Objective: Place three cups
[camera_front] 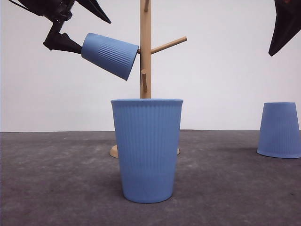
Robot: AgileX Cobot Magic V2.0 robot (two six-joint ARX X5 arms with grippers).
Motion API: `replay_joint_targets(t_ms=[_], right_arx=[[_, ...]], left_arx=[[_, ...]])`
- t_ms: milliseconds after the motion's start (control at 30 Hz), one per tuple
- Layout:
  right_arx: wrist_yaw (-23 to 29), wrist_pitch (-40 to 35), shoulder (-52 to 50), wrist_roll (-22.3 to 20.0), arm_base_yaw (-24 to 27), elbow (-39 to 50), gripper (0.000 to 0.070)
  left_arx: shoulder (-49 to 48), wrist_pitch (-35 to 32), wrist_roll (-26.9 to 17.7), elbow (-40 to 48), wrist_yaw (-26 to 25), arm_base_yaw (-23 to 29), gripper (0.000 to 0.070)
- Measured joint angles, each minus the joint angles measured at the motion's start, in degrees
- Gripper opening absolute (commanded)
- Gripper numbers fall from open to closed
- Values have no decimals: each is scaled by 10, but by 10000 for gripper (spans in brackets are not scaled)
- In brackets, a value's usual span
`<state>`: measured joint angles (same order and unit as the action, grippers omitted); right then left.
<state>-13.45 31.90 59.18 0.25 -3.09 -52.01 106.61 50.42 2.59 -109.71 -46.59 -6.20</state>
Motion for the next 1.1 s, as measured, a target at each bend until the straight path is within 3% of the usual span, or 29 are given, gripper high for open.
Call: replay_joint_targets(t_ms=[233,600,833,1100], right_arx=[[0,0,0,0,0,0,700],[15,-20,36,-5,0,0,700],[34,-90,95,-9,2,0,700],[32,-145,180,-9,3,0,700]], left_arx=[[0,24,-10,-1,35,8,689],[-10,265,-98,-162,187,18,684],[-79,309,-105,-167,307,18,678],[-135,309,-96,-145,363,17,669]])
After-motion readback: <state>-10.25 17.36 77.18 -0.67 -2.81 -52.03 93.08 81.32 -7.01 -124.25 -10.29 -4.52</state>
